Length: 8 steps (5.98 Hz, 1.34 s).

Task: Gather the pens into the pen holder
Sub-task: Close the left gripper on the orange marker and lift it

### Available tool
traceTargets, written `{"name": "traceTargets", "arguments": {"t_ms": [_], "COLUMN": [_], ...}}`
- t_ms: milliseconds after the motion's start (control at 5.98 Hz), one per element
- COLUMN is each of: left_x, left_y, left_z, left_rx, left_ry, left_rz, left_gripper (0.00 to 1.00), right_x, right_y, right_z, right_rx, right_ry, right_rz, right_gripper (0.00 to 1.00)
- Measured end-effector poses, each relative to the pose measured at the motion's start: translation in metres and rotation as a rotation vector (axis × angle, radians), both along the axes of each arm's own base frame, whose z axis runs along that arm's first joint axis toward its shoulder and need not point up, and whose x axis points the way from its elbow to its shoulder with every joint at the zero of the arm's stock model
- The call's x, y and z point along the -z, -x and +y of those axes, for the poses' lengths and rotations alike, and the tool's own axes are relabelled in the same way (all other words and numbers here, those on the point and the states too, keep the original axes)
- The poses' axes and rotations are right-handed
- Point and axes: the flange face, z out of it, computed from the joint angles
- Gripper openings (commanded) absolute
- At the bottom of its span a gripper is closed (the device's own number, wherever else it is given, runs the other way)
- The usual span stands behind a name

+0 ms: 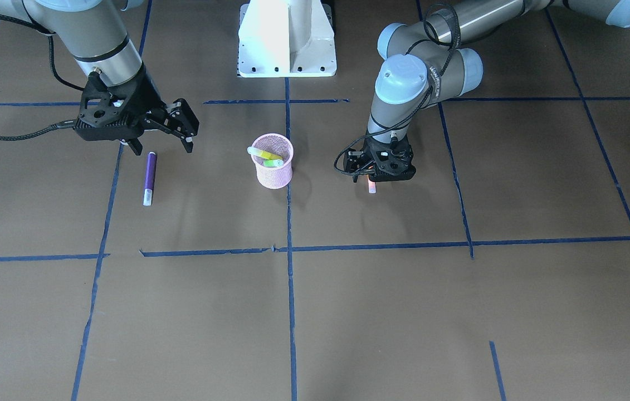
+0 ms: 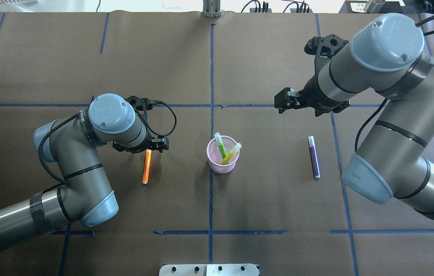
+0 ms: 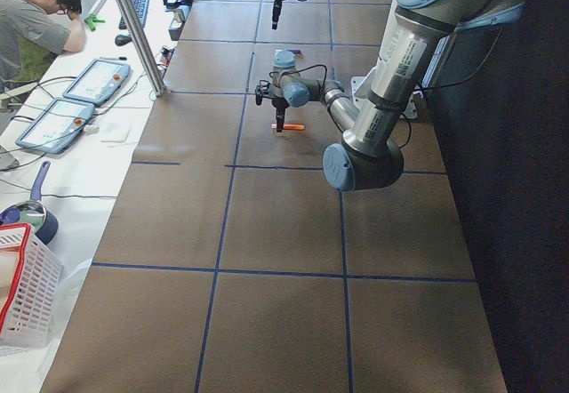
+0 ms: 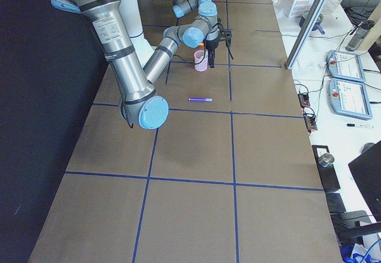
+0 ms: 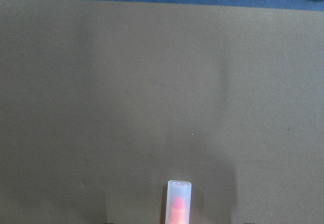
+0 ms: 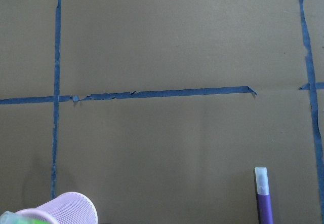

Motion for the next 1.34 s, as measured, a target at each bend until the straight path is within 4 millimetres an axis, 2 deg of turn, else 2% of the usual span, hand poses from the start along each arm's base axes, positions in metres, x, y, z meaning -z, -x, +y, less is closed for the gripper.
{"name": "traceTargets", "arguments": {"t_ms": [669,837,1004,1171,1338], "left_x": [-0.0006,-0.0007,-0.0008,-0.001,-0.0012], "left_y": [-0.0026,-0.0029,-0.0031,-0.0032,-0.0032], "left_z": [0.0031,0.0035,0.0038,0.0039,0.0039], "left_rx": [-0.005,-0.006,-0.006,-0.006,-0.005], "left_ry": [0.005,0.005,0.006,0.008,0.009], "left_rz": [-0.002,-0.002,-0.003,-0.004,-0.005], "left_gripper": [0.83,0.76,0.49,0.39,0.39], "right_x": [-0.0015,-0.0019,-0.0017,-0.0013,-0.0011], "right_y": [0.0002,0.0001,-0.0001,-0.0001,-0.0001], "right_z": [-0.0002,-0.0001,0.0001,0.0001,0.0001], "right_rx": [0.0,0.0,0.0,0.0,0.0], "right_ry": [0.002,0.003,0.002,0.002,0.002], "right_rz": [0.002,0.003,0.002,0.002,0.001], "right_gripper": [1.0,1.0,1.0,1.0,1.0]}}
